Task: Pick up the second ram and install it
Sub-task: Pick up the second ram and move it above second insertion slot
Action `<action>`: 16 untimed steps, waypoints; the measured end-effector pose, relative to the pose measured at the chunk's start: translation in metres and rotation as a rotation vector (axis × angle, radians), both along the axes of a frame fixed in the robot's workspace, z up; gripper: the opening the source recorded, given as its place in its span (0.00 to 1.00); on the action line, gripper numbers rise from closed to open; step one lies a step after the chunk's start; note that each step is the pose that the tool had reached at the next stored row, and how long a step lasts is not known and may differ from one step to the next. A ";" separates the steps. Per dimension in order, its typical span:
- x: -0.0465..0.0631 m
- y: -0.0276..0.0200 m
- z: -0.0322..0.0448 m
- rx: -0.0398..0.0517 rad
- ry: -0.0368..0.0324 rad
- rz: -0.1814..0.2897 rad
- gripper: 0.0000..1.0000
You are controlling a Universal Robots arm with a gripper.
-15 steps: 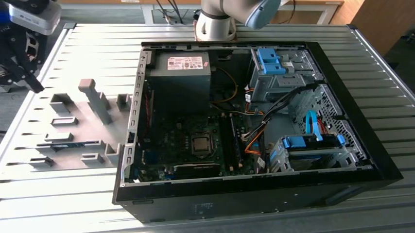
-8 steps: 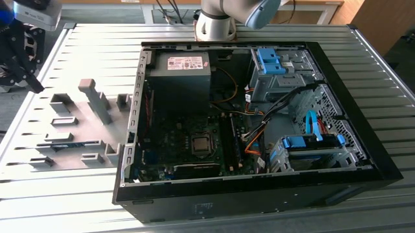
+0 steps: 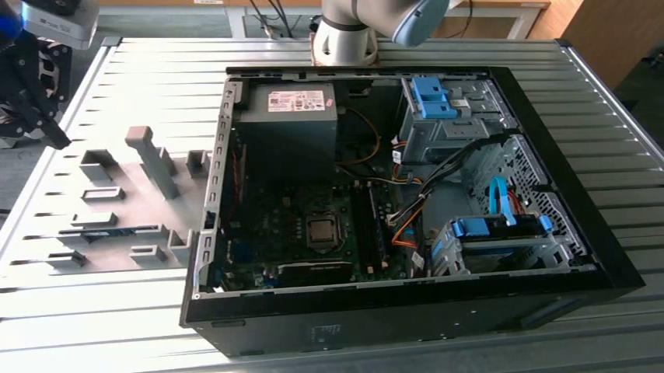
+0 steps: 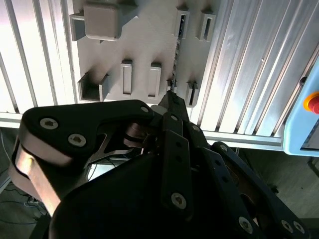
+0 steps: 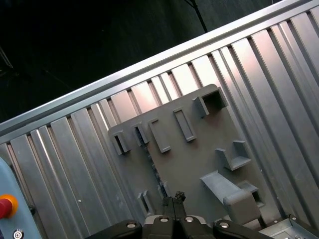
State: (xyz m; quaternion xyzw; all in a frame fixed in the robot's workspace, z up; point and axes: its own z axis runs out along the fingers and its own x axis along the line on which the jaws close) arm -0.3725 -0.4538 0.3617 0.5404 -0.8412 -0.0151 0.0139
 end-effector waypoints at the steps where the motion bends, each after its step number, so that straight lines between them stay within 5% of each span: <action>1: 0.000 0.0000 0.0000 0.0001 0.0000 0.000 0.10; 9: 0.000 0.0000 -0.0001 0.0000 -0.0001 0.007 0.10; 16: 0.000 0.0000 -0.0014 -0.0002 0.0001 0.123 0.10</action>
